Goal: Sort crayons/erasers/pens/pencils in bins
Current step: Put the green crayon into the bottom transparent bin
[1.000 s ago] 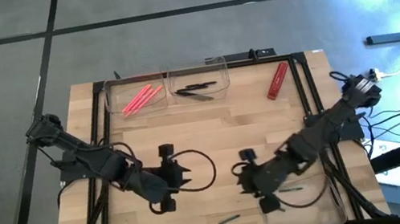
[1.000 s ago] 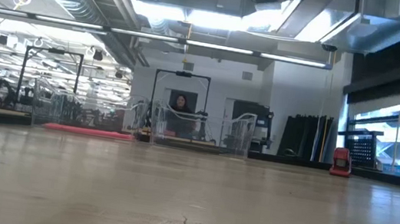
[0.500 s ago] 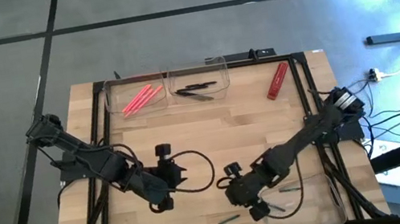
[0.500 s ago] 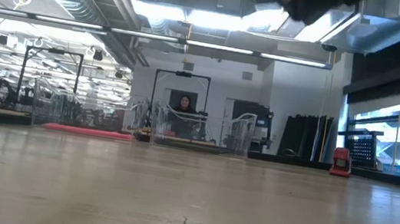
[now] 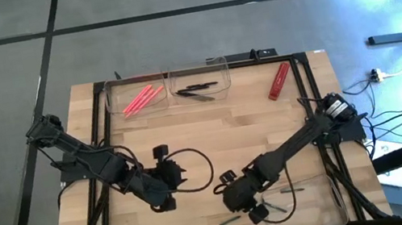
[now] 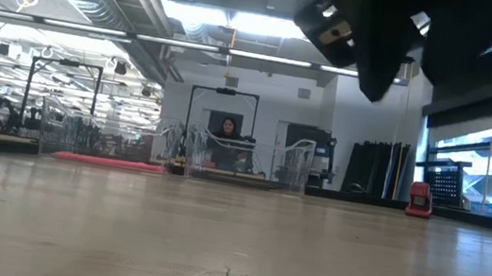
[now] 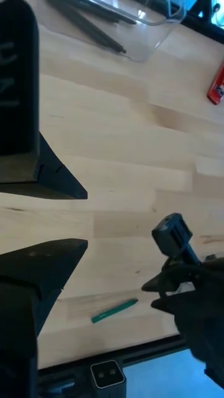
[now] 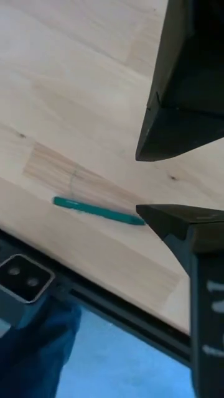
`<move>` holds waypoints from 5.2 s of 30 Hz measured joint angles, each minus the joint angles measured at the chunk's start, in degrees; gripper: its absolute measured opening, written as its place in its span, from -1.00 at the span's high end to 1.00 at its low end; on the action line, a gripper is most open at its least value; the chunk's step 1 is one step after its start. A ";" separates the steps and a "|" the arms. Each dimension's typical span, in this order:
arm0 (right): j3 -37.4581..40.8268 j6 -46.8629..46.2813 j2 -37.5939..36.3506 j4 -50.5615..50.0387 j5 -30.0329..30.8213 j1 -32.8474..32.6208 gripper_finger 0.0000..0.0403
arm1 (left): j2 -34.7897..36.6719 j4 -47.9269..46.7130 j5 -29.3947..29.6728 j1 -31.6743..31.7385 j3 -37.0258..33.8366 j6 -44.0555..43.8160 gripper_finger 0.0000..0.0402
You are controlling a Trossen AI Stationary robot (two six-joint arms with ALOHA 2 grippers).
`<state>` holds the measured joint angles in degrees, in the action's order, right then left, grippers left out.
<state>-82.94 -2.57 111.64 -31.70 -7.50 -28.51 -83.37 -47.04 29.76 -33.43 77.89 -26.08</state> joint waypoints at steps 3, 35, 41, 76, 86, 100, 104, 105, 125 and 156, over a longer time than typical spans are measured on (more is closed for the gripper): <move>0.00 -0.36 0.01 1.96 -0.12 -0.07 0.38 | 0.00 -0.03 0.09 0.00 0.00 -0.53 0.47; 0.02 -12.15 12.45 16.45 6.28 -4.43 0.38 | 0.00 -0.61 0.90 -2.60 -0.04 4.26 0.47; -0.18 -8.70 12.33 12.50 11.76 -5.28 0.38 | 0.00 -0.74 0.88 -2.62 -0.04 4.26 0.47; -0.09 -12.26 12.19 6.36 9.13 -4.89 0.93 | 0.00 -0.95 0.87 -2.62 -0.04 4.23 0.47; -1.01 -13.68 12.19 5.77 8.56 -4.61 0.87 | 0.00 -0.95 0.87 -2.62 -0.04 4.23 0.47; -9.23 -13.99 12.78 -5.34 8.58 -4.00 0.84 | 0.00 -0.98 0.86 -2.62 -0.04 4.23 0.47; -11.54 -15.21 12.69 -7.61 8.72 -3.50 0.84 | 0.00 -0.99 0.85 -2.62 -0.04 4.23 0.47; -12.22 -15.21 12.69 -8.31 8.73 -3.34 0.84 | 0.00 -0.97 0.85 -2.62 -0.04 4.23 0.47; -37.57 -14.89 12.43 -34.71 12.05 -1.40 0.84 | 0.00 -1.02 0.82 -6.78 -0.04 4.23 0.47; -42.59 -55.82 6.19 -58.18 17.46 -20.10 0.84 | 0.00 0.07 0.90 -10.15 -0.04 4.19 0.47</move>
<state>-125.53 -58.39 117.84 -89.89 9.95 -48.61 -83.37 -46.97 30.65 -43.58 77.84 -21.89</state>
